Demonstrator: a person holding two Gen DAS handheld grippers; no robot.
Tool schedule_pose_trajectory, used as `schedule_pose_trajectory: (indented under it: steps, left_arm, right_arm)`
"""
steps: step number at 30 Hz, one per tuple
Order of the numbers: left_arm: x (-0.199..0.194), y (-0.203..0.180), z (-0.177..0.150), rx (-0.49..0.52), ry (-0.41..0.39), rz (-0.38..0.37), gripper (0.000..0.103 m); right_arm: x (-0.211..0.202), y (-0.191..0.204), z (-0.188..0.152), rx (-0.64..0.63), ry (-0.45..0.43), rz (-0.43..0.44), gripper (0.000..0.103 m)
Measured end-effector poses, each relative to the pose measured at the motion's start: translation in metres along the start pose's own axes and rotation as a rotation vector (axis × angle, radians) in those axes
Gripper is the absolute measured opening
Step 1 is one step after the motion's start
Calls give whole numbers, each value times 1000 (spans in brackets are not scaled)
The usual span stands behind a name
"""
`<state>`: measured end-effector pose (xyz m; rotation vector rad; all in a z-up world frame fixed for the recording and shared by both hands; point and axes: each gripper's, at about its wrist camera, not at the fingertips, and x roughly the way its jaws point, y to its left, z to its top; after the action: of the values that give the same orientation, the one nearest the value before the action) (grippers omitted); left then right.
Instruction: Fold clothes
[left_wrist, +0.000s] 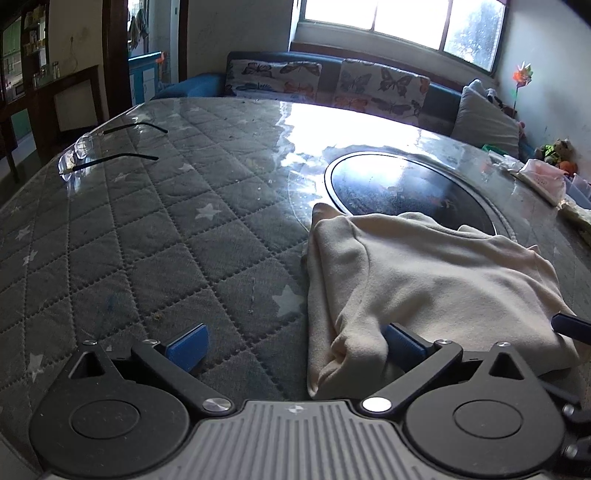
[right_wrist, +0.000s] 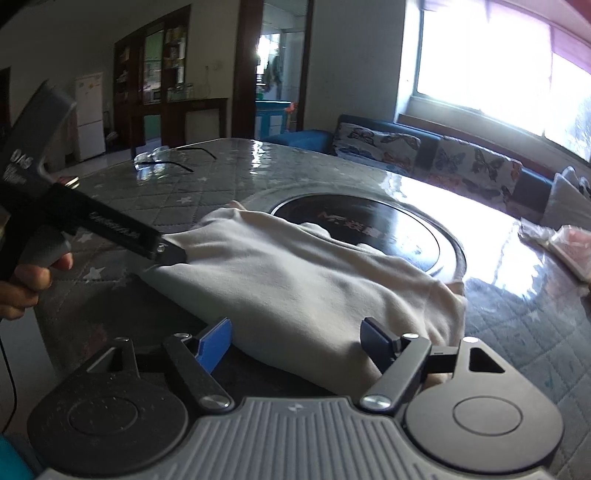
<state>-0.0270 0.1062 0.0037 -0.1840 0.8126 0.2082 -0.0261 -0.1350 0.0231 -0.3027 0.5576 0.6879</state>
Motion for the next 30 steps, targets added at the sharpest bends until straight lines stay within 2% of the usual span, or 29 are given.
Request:
schedule_pose_trajectory:
  steps: [6,12,23,30]
  left_arm:
    - [-3,-5,2,27,-1,28,103]
    - [-11,-3,5,21,-7,23,103]
    - [-25,3,11,30,-57,54,103]
    - [-25,7,12,14,-24,52,103]
  right_arm:
    - [2,16,6,-83,-10,28,83]
    - [6,28,10,-123,-8,58,84]
    - [11,36,11,-123,-12,79,88]
    - [11,35,12,-104,-21,79,89]
